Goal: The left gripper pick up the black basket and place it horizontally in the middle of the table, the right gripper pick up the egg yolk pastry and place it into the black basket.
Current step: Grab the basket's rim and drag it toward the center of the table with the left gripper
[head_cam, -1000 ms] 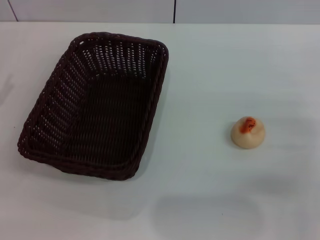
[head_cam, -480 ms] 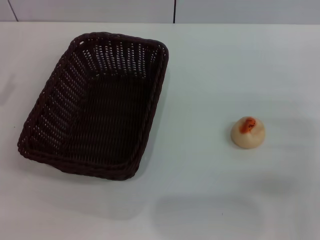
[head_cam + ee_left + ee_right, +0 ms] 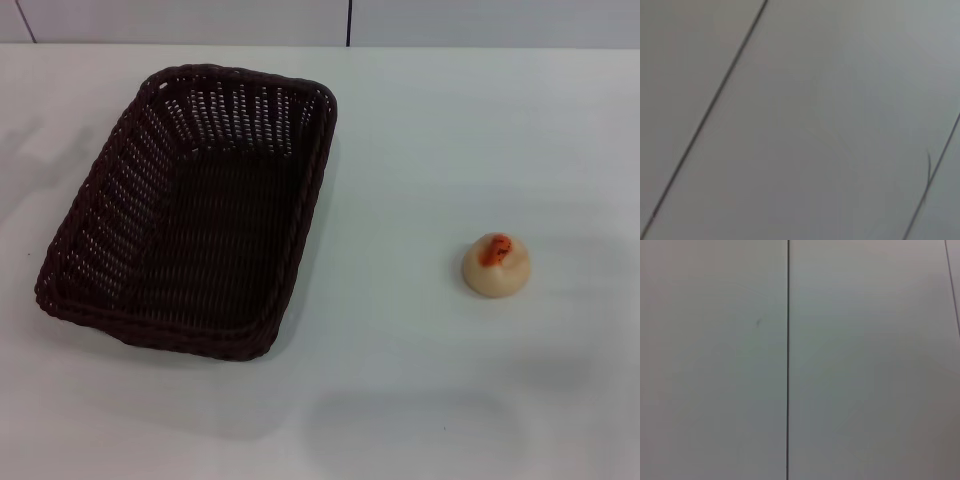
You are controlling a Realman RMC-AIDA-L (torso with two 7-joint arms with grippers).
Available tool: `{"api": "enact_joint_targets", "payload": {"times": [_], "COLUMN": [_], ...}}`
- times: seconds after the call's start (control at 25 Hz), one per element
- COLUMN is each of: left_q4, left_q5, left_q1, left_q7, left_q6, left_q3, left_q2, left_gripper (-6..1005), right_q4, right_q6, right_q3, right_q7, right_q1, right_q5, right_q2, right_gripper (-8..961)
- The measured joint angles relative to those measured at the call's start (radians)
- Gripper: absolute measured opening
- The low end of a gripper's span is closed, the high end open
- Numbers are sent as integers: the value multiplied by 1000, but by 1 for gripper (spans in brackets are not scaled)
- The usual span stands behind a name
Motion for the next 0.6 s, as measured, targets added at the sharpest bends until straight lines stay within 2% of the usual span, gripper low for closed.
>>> {"api": "enact_joint_targets", "payload": {"times": [0.04, 0.08, 0.24, 0.36, 0.44, 0.48, 0.52, 0.6], "left_q4": [-66, -66, -204, -326, -326, -376, -376, -457], "left_q5": [81, 81, 237, 374, 374, 444, 444, 572], "left_q1": [-3, -3, -6, -6, -6, -6, -6, -7], "left_q7": [-108, -108, -299, -429, -429, -482, -482, -577], "left_q6": [6, 6, 8, 16, 16, 27, 27, 54], "left_q3": [6, 6, 46, 115, 115, 153, 153, 231], "left_q2": [1, 1, 0, -2, -2, -3, -3, -4], "left_gripper": [842, 842, 842, 841, 841, 841, 841, 841], "right_q4": [0, 0, 0, 0, 0, 0, 0, 0], "right_q6": [0, 0, 0, 0, 0, 0, 0, 0], "right_q3": [0, 0, 0, 1, 1, 1, 1, 2], "right_q7": [0, 0, 0, 0, 0, 0, 0, 0], "right_q1": [0, 0, 0, 0, 1, 1, 1, 1], "right_q5": [0, 0, -2, -3, -3, -3, -3, -3], "right_q2": [0, 0, 0, 0, 0, 0, 0, 0], "right_gripper": [688, 688, 688, 688, 688, 688, 688, 688]}}
